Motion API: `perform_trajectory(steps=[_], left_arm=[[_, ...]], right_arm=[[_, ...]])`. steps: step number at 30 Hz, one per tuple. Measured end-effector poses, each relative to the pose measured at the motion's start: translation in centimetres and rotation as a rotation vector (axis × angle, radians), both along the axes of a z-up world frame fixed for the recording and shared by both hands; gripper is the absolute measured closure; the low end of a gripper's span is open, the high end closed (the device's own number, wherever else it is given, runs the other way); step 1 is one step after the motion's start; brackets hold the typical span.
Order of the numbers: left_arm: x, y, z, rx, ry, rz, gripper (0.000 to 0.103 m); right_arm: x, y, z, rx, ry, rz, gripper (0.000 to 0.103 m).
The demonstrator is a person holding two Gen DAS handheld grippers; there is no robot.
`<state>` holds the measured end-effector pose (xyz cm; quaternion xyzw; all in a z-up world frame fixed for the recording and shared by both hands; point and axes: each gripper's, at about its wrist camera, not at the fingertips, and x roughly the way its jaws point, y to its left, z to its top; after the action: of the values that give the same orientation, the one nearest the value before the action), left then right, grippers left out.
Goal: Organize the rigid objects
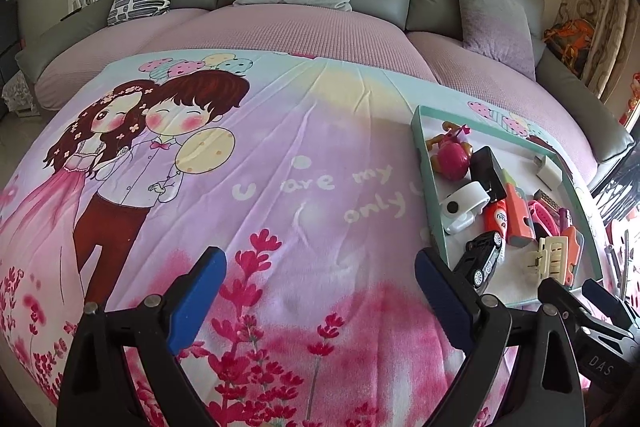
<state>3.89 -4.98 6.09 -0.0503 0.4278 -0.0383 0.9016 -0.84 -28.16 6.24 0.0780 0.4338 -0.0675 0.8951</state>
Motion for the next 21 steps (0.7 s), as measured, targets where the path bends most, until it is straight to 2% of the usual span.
perform_trajectory(steps=[12, 21], left_arm=[[-0.7, -0.6, -1.2, 0.051, 0.048, -0.032, 0.007], [-1.2, -0.4, -1.6, 0.085, 0.059, -0.010, 0.007]], right_arm=[[-0.6, 0.5, -1.0, -0.004, 0.028, 0.004, 0.000], [-0.7, 0.7, -1.1, -0.011, 0.037, 0.011, 0.000]])
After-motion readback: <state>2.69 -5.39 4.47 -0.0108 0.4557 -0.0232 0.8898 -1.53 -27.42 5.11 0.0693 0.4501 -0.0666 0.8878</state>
